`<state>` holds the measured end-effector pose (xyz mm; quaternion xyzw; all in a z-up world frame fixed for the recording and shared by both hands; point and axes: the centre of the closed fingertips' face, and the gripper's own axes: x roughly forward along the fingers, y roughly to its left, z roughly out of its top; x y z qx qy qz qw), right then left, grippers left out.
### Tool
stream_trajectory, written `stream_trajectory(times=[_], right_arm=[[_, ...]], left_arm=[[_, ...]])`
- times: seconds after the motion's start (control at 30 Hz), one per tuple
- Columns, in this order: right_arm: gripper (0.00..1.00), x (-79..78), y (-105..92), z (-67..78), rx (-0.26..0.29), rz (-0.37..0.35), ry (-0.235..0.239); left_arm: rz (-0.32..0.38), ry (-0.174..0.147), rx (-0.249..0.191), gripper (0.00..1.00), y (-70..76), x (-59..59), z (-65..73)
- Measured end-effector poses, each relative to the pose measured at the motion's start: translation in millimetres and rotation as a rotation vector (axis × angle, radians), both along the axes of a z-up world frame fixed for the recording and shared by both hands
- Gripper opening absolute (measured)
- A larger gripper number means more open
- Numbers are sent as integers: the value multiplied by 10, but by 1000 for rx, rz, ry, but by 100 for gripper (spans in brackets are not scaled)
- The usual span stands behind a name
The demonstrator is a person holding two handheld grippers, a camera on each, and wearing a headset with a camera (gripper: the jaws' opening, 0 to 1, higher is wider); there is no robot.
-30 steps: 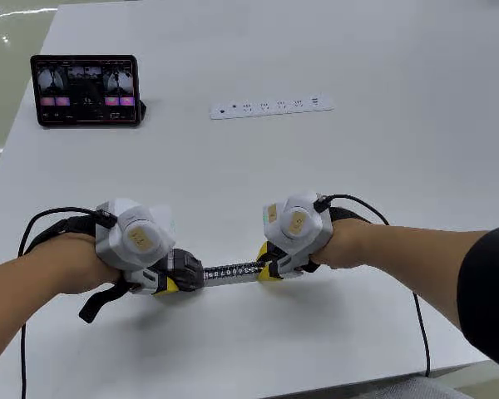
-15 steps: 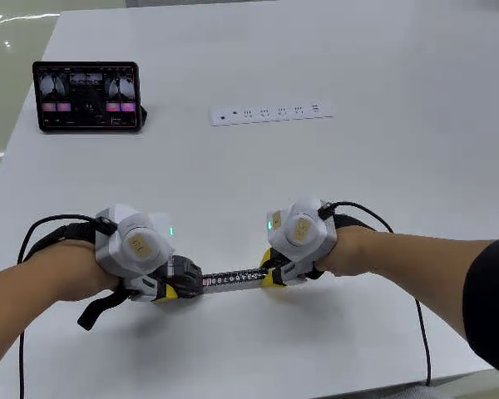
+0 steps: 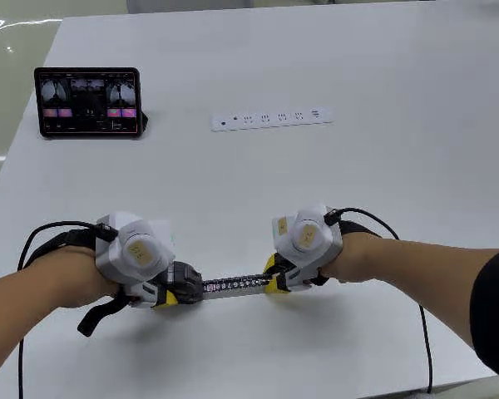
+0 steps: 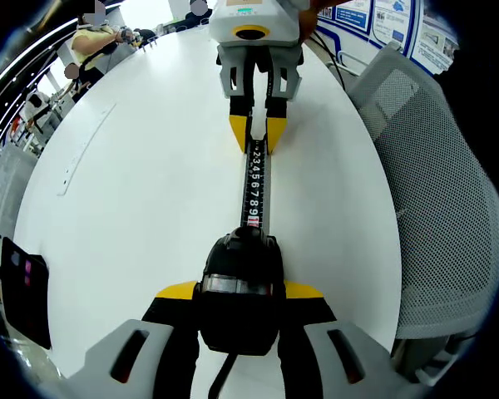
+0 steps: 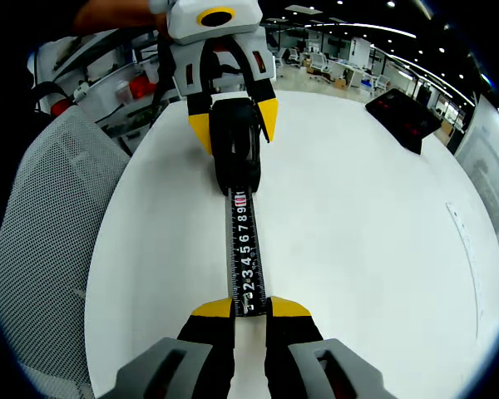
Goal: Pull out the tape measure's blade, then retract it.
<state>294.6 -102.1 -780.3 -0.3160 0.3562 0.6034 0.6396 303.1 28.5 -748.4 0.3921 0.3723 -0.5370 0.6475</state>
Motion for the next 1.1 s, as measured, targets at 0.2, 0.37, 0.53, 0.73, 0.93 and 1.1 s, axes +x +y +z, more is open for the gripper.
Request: stream_trajectory(times=[0.2,0.37,0.53,0.73,0.93,1.1], right_arm=[[9,0,-34,-3,-6,7,-2],[9,-2,-52,-3,-8,3,0],[9,-6,-74,-1,-11,3,1],[9,-5,-90,0,-12,-2,4],[9,-5,-114,0,-14,-2,4],[9,-1,-137,-4,-17,-1,2]], left_arm=[[0,0,1,31,0,-3,-6],[0,0,1,31,0,-3,-7],[1,0,1,31,0,-2,-5],[1,0,1,31,5,3,-3],[2,0,0,31,8,5,-3],[3,-1,0,31,7,3,-3]])
